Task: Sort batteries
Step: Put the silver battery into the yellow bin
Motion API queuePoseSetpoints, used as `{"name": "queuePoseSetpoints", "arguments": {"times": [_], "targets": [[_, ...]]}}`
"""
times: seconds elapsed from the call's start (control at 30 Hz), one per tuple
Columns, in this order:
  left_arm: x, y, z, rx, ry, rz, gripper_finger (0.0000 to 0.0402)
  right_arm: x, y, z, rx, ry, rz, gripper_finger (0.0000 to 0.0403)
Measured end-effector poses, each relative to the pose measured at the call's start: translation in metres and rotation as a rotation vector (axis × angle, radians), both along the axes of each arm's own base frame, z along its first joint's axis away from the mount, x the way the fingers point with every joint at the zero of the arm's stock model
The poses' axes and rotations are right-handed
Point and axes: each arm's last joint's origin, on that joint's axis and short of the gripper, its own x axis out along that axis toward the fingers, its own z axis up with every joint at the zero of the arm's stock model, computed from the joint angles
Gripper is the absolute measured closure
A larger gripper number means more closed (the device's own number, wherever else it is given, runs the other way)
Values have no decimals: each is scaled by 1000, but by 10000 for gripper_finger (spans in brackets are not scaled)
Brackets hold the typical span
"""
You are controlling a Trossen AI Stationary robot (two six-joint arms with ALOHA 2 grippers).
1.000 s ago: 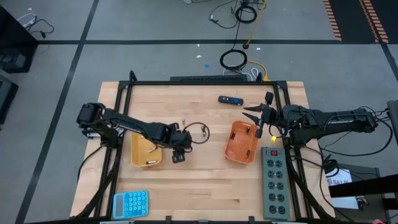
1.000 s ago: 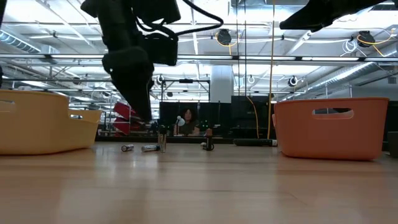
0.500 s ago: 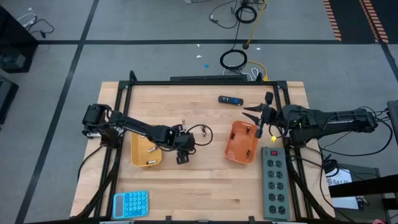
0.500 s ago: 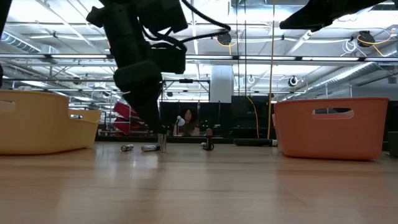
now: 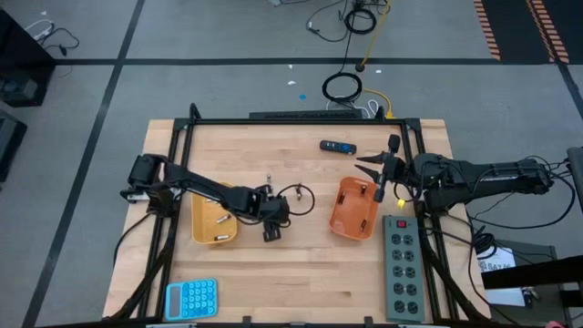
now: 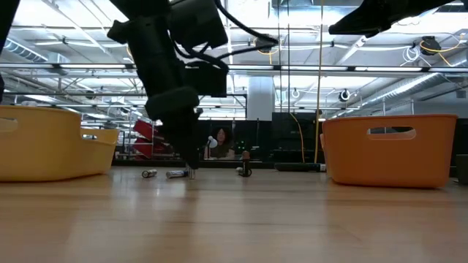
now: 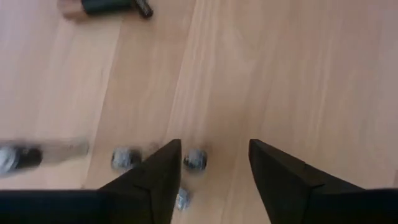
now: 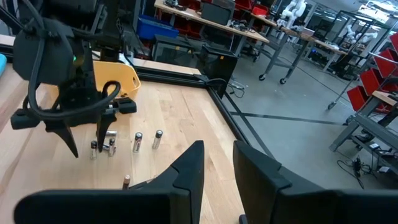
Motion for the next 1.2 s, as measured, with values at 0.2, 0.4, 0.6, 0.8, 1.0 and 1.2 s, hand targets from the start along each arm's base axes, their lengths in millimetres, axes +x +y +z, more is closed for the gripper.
{"name": "queuePoseSetpoints", "arguments": {"times": [0.2, 0.4, 0.6, 0.8, 1.0, 1.2], "targets": [[2, 0, -15, 6, 39, 4, 275, 0, 0, 0, 0, 0, 0, 326], [3, -2, -16, -1, 34, 4, 373, 0, 0, 0, 0, 0, 0, 326], [2, -3, -7, -17, 7, 26, 373, 0, 0, 0, 0, -1, 0, 326], [-8, -8, 27, -195, -51, 37, 373, 0, 0, -1, 3, 7, -1, 326], [-49, -25, 63, -554, 154, 43, 373, 0, 0, -2, 5, 15, -2, 326], [-90, -28, 78, -460, 337, 147, 373, 0, 0, -2, 9, 14, -2, 326]]}}
